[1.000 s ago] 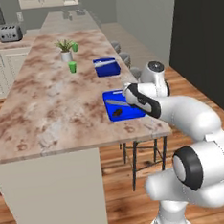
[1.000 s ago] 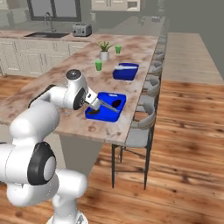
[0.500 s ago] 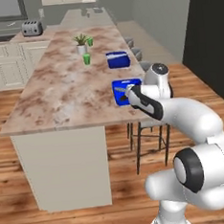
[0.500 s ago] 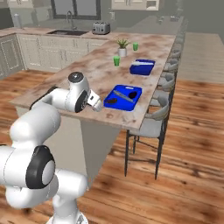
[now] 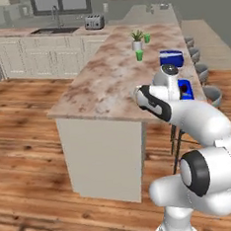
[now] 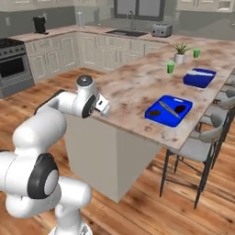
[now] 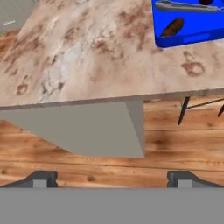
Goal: Gather the eggplant and sweet potato from the fridge and place them on a tray on the dining counter. Then gather the steak and chicken drumstick from the fridge and place them on the other tray.
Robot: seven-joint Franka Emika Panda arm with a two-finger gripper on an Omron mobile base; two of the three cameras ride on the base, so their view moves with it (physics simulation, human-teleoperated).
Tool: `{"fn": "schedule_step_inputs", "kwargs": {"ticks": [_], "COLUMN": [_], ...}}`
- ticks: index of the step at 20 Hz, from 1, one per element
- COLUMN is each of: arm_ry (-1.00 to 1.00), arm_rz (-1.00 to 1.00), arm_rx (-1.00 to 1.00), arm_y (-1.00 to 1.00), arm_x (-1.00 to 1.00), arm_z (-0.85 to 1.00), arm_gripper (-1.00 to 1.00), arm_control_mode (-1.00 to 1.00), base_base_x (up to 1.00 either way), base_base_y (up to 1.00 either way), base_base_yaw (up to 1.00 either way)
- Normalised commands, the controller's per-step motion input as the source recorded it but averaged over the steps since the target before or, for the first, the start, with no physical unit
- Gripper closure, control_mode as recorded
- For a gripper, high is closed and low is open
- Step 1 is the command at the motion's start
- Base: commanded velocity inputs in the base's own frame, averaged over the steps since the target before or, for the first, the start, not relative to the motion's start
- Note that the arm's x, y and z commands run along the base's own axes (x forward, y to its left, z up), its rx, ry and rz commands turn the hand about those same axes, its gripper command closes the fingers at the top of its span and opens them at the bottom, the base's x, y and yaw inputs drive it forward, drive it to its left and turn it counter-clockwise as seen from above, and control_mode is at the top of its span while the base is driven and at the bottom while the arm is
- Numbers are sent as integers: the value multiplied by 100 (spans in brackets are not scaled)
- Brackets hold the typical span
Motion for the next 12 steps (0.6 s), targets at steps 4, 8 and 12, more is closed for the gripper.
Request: {"fn": "schedule_step_inputs", "kwargs": {"ticks": [4,8,12], "arm_ry": [0,0,0], "arm_rz": [0,0,0], "arm_rx": [0,0,0], "arm_y": [0,0,0], "arm_x": [0,0,0], "arm_z": [0,0,0], "arm_gripper": [-100,-100,-100], "arm_control_mode": [100,100,100], "base_base_x": [0,0,0], "base_base_y": [6,11,10], "base_base_yaw": [48,47,48]}}
